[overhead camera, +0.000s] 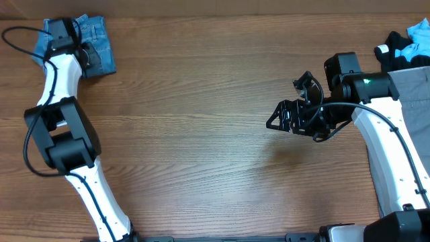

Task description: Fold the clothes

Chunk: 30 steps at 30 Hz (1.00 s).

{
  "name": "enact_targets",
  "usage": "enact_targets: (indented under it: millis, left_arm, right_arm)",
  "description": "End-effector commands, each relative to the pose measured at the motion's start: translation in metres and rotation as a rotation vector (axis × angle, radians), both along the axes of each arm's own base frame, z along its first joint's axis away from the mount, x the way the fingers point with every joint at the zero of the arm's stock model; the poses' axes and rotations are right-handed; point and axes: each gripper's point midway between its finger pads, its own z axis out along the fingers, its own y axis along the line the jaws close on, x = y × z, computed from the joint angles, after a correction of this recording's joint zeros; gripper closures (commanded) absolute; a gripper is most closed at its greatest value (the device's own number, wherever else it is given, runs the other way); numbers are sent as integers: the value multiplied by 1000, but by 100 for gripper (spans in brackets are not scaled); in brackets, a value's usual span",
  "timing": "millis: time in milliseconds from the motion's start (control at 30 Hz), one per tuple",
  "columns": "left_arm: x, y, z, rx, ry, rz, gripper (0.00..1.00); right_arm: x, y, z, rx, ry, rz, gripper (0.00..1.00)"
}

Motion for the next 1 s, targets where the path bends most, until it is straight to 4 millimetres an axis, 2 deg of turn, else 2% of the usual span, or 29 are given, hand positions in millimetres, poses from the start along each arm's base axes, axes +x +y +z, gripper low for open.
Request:
enact_targets:
  millis: [0, 100, 233, 433, 600, 633, 667, 733, 800, 900, 967]
  left_arm:
    - [-4, 22, 102, 86, -170, 67, 94]
    - [-9, 37, 116, 153, -174, 82, 92]
    - [-14, 51, 99, 183, -122, 76, 92]
    - [-24, 77, 43, 161, -27, 108, 91]
    - [-34, 84, -16, 133, 85, 69, 81]
    - [-40, 86, -33, 131, 129, 74, 78]
    - [-43, 87, -37, 135, 145, 81, 78]
    - [-50, 92, -39, 150, 171, 101, 77]
    - [-54, 95, -31, 165, 179, 117, 70]
    - [-56, 93, -4, 167, 154, 129, 67]
    - [-57, 89, 24, 158, 112, 157, 63]
  right_arm:
    - [2, 1, 6, 3, -25, 3, 5]
    - [1, 1, 6, 2, -31, 11, 5]
    - [1, 1, 6, 2, -31, 11, 5]
    - [1, 1, 6, 3, -29, 11, 5]
    - [1, 1, 6, 3, -28, 9, 5]
    - [1, 1, 6, 3, -23, 1, 5]
    - [1, 1, 6, 4, -22, 0, 5]
    - [1, 1, 6, 3, -18, -2, 5]
    - [1, 1, 6, 3, -17, -1, 5]
    - [1, 1, 6, 4, -18, -1, 5]
    - [1, 1, 6, 4, -19, -1, 6]
